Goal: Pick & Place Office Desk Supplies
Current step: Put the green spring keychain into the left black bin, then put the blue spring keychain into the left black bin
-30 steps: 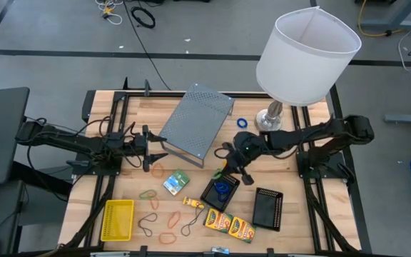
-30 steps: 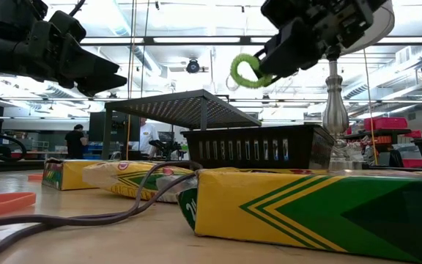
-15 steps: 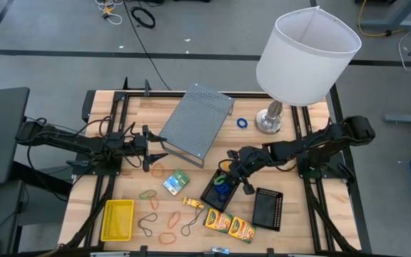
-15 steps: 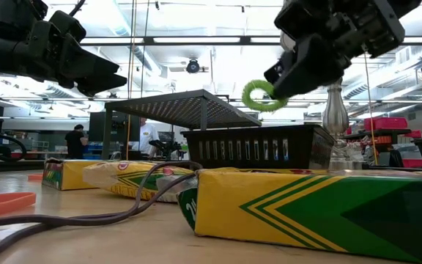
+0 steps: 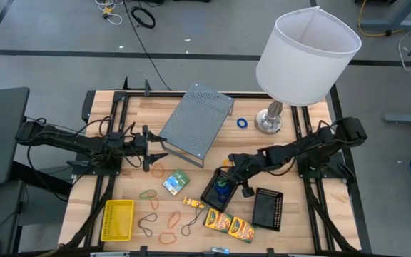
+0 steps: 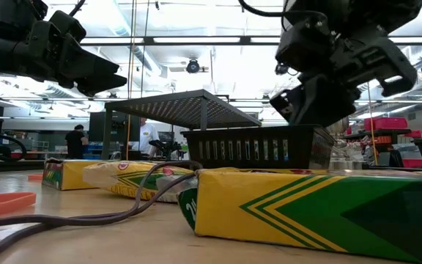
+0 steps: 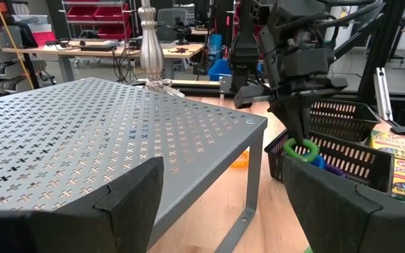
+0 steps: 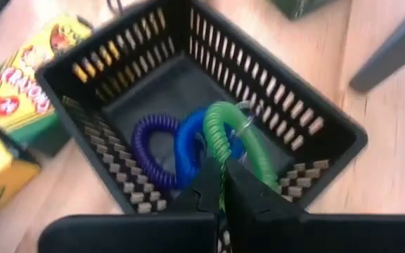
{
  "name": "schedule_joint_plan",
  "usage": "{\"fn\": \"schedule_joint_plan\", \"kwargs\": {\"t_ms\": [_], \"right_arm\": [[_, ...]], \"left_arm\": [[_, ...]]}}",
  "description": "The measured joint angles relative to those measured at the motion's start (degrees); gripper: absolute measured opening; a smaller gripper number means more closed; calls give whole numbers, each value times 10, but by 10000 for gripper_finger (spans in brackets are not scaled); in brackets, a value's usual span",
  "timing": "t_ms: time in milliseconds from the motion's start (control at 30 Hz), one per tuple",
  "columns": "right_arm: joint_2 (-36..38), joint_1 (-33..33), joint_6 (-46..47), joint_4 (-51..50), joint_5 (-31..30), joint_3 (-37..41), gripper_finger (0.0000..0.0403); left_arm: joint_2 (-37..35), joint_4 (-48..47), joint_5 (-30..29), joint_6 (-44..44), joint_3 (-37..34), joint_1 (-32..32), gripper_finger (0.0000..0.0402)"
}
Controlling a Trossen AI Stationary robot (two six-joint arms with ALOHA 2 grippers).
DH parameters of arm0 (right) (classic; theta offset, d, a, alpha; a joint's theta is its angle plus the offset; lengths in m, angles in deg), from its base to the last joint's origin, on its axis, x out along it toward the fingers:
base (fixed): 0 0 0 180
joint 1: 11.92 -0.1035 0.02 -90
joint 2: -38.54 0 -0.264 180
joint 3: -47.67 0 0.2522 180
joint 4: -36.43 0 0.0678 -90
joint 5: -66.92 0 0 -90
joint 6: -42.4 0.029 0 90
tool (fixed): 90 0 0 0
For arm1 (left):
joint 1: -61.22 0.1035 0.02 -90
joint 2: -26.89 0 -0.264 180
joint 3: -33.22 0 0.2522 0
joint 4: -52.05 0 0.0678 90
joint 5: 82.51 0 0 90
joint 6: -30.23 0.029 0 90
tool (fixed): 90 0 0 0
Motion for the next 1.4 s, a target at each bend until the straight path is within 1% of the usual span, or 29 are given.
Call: {"fn": "schedule_joint_plan", "kwargs": {"t_ms": [400, 567, 767, 833, 900, 1100, 1200, 1267, 1400], "right_arm": [[0, 0, 15, 11, -45, 0, 136], [0, 0, 23, 11, -47, 0, 172], [7, 0, 26, -8, -61, -23, 181], [11, 0, 24, -32, -78, -39, 182], [16, 0, 12, -77, -106, -59, 182], [16, 12, -11, -229, -230, -117, 183], [16, 31, -11, -285, -271, -133, 183], [16, 50, -11, -309, -281, -138, 183], [16, 96, -17, -333, -281, -138, 183]], "left_arm": [[0, -1, 0, 0, 0, 0, 293], [0, -1, 0, 0, 0, 0, 293], [0, -1, 0, 0, 0, 0, 293], [0, -1, 0, 0, 0, 0, 293], [0, -1, 0, 0, 0, 0, 293], [0, -1, 0, 0, 0, 0, 293], [0, -1, 0, 0, 0, 0, 293], [0, -1, 0, 0, 0, 0, 293], [0, -1, 0, 0, 0, 0, 293]]}}
